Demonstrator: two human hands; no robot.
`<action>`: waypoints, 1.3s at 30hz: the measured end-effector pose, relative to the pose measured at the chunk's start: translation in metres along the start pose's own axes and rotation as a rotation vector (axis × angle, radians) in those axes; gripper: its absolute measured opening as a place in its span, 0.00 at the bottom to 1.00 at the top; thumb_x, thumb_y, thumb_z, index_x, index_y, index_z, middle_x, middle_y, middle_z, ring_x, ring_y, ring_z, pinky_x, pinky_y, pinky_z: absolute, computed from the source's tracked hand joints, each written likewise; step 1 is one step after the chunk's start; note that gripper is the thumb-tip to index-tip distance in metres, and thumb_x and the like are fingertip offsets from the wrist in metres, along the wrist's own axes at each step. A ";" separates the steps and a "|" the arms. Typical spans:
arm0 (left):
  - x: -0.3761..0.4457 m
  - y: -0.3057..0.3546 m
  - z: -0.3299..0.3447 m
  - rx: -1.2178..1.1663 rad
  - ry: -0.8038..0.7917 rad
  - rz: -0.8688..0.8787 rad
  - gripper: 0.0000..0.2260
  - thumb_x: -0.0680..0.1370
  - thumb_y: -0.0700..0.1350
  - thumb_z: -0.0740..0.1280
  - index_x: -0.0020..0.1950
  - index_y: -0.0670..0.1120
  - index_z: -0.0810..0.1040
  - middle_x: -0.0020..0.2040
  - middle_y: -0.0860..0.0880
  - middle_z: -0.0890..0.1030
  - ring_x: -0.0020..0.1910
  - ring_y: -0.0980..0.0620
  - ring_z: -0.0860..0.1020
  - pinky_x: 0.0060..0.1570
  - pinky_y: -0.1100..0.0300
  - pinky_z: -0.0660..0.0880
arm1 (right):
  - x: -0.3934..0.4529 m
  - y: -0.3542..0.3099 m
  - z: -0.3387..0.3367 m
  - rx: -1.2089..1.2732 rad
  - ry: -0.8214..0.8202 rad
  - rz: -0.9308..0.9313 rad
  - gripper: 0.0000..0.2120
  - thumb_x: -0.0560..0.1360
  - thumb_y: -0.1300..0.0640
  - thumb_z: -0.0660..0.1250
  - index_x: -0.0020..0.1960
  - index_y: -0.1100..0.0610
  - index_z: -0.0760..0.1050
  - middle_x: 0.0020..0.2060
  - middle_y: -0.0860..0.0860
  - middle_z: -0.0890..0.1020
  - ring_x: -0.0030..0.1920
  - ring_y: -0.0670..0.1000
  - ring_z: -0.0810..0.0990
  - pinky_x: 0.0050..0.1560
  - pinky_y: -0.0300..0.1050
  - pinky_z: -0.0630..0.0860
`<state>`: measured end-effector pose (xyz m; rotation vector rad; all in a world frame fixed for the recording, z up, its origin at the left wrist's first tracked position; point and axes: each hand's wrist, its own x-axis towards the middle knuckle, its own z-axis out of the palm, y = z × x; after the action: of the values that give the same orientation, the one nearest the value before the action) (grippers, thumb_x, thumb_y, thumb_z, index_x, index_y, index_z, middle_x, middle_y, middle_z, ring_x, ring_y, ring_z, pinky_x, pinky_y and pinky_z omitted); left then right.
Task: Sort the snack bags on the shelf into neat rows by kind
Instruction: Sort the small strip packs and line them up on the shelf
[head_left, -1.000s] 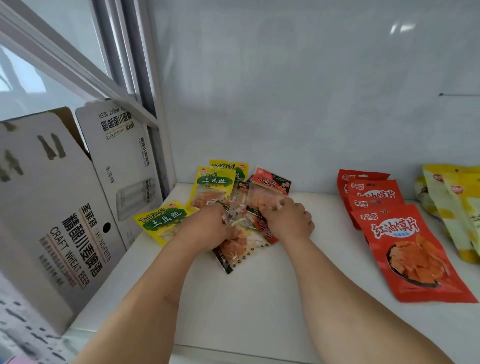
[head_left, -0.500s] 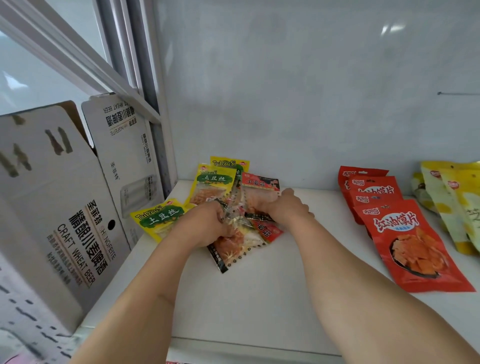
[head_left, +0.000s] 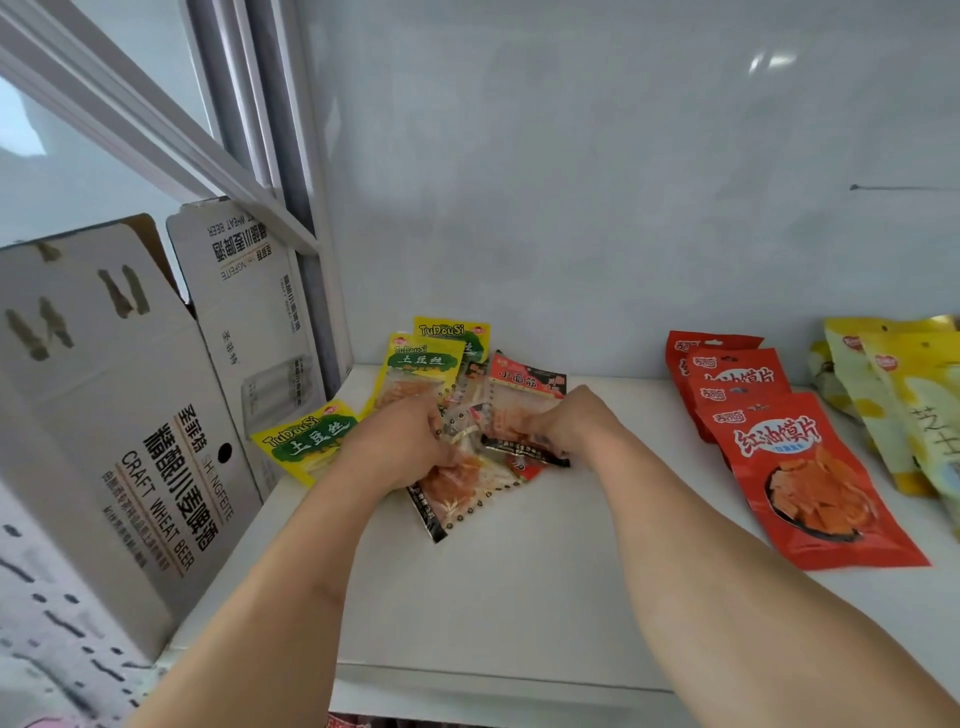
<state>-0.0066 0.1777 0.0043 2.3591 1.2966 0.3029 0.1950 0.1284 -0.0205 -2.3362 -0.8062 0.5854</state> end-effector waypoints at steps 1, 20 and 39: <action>0.000 0.002 0.000 0.005 0.001 0.003 0.14 0.73 0.51 0.74 0.42 0.51 0.68 0.46 0.50 0.77 0.45 0.47 0.75 0.45 0.53 0.73 | 0.003 0.002 0.001 0.030 -0.012 -0.010 0.45 0.53 0.36 0.77 0.61 0.59 0.70 0.52 0.54 0.81 0.52 0.57 0.81 0.58 0.56 0.77; -0.009 0.012 0.000 -0.606 -0.087 0.005 0.08 0.77 0.34 0.70 0.43 0.46 0.78 0.38 0.62 0.80 0.34 0.62 0.80 0.36 0.67 0.77 | 0.001 0.034 -0.044 0.727 0.001 -0.148 0.07 0.75 0.54 0.73 0.49 0.54 0.77 0.48 0.50 0.84 0.49 0.50 0.82 0.51 0.51 0.79; -0.003 0.024 0.003 -1.087 -0.059 -0.151 0.09 0.76 0.40 0.73 0.56 0.47 0.83 0.54 0.47 0.86 0.60 0.43 0.81 0.64 0.46 0.72 | 0.041 0.055 -0.044 0.638 0.288 -0.140 0.10 0.79 0.55 0.67 0.57 0.58 0.77 0.51 0.54 0.84 0.51 0.55 0.83 0.54 0.54 0.79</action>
<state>0.0107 0.1634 0.0132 1.3303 0.9044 0.6725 0.2717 0.1032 -0.0330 -1.7102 -0.5398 0.3622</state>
